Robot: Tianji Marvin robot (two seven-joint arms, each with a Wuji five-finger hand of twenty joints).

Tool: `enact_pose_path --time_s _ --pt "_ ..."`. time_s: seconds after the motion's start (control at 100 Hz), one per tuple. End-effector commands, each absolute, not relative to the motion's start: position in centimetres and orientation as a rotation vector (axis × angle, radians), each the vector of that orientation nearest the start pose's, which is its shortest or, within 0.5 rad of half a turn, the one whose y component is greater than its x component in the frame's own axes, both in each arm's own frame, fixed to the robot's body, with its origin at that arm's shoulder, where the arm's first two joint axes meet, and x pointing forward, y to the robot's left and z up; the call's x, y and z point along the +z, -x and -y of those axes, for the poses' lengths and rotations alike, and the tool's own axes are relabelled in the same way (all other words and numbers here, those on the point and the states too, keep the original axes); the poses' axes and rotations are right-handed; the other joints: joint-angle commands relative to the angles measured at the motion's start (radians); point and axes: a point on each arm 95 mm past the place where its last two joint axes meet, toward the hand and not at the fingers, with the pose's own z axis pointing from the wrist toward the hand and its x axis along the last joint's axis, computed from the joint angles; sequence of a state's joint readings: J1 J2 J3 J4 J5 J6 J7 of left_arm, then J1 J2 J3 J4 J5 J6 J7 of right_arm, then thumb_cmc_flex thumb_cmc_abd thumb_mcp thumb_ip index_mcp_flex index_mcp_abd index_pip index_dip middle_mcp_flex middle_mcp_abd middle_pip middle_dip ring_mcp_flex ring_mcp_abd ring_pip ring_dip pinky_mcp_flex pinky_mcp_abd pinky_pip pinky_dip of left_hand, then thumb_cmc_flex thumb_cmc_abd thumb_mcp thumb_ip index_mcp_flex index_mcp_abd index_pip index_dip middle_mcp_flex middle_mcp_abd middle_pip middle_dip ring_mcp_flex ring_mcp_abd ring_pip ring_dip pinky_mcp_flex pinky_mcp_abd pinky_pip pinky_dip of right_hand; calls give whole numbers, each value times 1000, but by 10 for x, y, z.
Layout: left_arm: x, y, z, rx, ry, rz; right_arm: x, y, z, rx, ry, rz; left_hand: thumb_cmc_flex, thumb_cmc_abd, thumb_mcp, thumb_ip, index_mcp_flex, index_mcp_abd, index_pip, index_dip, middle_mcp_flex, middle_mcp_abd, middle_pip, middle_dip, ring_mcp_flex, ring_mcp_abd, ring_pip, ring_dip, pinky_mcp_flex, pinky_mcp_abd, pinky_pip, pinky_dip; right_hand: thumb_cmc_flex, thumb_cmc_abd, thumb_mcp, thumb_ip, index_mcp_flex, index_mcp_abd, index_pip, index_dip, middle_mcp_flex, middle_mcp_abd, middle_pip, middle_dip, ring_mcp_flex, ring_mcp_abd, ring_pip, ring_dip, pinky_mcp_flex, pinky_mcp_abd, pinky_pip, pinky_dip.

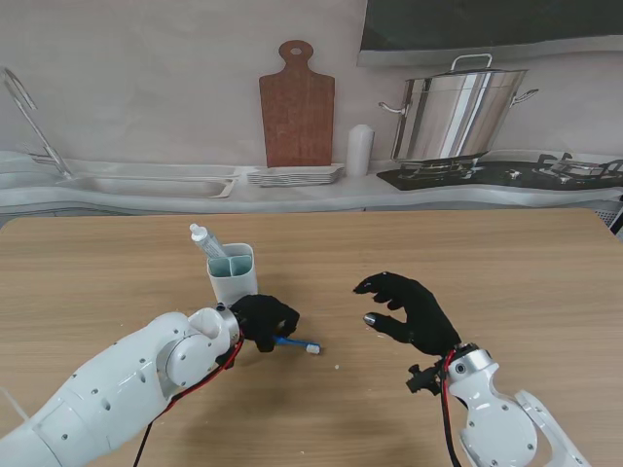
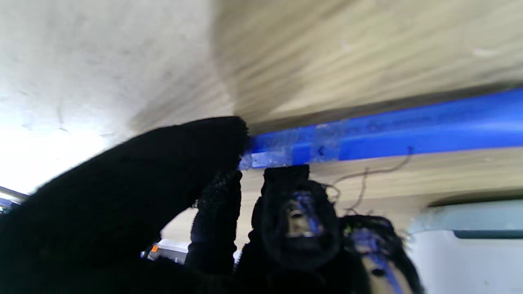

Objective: Organize toothpaste and toothbrush

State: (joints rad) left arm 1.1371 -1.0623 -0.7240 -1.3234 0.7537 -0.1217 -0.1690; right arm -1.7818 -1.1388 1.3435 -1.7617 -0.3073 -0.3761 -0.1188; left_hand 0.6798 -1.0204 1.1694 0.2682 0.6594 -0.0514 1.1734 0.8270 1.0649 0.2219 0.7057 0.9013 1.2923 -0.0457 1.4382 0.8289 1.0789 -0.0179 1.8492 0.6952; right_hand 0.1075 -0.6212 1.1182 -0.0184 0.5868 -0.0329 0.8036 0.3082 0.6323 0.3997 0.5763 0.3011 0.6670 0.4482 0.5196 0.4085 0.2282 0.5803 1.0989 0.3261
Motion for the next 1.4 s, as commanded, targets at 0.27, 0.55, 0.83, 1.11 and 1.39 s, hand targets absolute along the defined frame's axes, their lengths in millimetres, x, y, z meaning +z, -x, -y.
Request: enact_pose_path --time_s 0.27,0.55,0.83,1.11,1.39 --pt "-327 -424 89 -1586 1151 -1915 -295 -341 -7 -2606 1763 1063 84 -12 120 114 73 -46 92 59 127 -13 58 -3 -17 -17 98 -14 22 -118 186 15 -23 -12 28 -38 19 2 -11 -5 0 22 -18 1 -40 3 -1 -4 -26 -10 -11 -1" --pt "-293 -411 80 -1682 1239 -1710 -295 -341 -7 -2607 1762 1060 91 -8 116 104 70 -44 87 71 121 -11 55 0 -18 -6 99 -20 22 -114 186 13 -23 -14 29 -38 17 4 -12 -5 -16 18 -20 2 -68 -10 -19 -23 -38 -23 -22 -7" --pt "-263 -402 67 -1788 1266 -1472 -295 -342 -8 -2602 1762 1062 90 1 116 95 62 -46 86 81 113 -15 55 6 -18 -6 100 -22 22 -116 185 11 -22 -14 30 -38 18 7 -12 -5 -24 14 -21 2 -82 -21 -27 -43 -43 -30 -30 -13" --pt "-244 -399 58 -1841 1224 -1345 -296 -342 -9 -2594 1762 1063 85 24 106 87 42 -59 89 90 97 -28 55 10 -19 -19 92 -24 22 -124 179 8 -22 -14 31 -39 13 7 -12 -5 -36 7 -23 1 -99 -36 -37 -62 -50 -43 -38 -18" --pt "-231 -405 45 -1918 1185 -1234 -296 -342 -11 -2591 1760 1064 80 85 82 80 -5 -74 107 109 55 -45 68 20 -20 -25 44 -27 19 -128 148 -4 -21 -14 31 -39 11 8 -9 -4 -44 3 -25 0 -112 -44 -40 -79 -58 -54 -46 -24"
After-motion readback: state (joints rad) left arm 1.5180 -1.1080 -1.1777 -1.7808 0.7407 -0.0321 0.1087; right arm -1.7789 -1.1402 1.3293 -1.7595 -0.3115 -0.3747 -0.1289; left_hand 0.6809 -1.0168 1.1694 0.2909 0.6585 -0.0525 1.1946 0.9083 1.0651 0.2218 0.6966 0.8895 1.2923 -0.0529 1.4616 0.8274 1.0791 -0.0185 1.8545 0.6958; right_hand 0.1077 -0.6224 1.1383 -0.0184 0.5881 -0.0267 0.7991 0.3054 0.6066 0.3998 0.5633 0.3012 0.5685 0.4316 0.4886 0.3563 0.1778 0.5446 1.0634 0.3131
